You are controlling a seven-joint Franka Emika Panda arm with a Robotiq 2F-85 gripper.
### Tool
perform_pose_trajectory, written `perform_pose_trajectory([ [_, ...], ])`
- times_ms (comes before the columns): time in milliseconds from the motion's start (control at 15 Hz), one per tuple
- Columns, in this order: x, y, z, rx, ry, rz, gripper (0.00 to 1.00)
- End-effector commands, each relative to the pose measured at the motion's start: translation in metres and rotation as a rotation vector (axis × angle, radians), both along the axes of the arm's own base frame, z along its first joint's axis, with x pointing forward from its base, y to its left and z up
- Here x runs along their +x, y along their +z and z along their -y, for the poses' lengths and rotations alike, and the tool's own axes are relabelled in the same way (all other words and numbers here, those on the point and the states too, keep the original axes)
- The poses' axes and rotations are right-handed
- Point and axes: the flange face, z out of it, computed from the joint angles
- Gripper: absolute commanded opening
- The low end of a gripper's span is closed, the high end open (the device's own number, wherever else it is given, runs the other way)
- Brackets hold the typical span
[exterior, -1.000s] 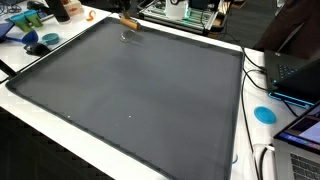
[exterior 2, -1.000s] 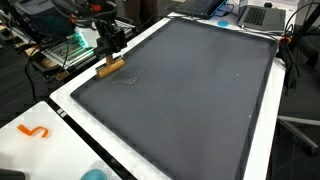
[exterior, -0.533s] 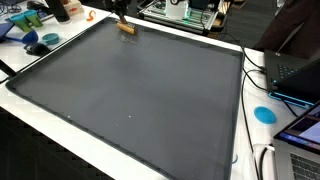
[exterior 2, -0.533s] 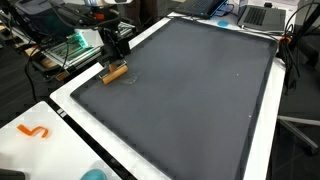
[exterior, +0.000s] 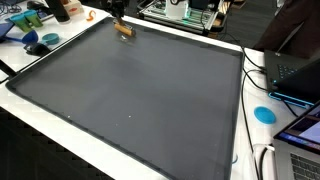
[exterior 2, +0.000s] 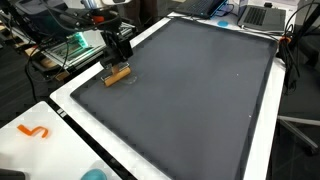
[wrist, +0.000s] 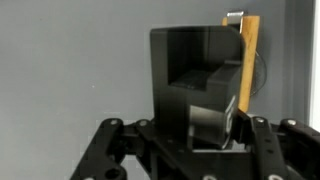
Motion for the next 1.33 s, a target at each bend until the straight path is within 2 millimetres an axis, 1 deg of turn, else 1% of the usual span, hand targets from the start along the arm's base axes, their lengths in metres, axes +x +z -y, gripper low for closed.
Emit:
perform_pose_trajectory([
  [0, -0.001, -0.012, 0.003, 0.047, 0.023, 0.019, 0.25],
  [333, 0.002, -0.009, 0.007, 0.090, 0.021, 0.081, 0.25],
  [600, 0.005, -0.014, 0.009, 0.098, 0.014, 0.110, 0.25],
  [1067, 0.013, -0.026, 0.004, 0.064, -0.011, 0.147, 0.25],
  [1267, 0.016, -0.028, 0.003, 0.048, -0.015, 0.161, 0.25],
])
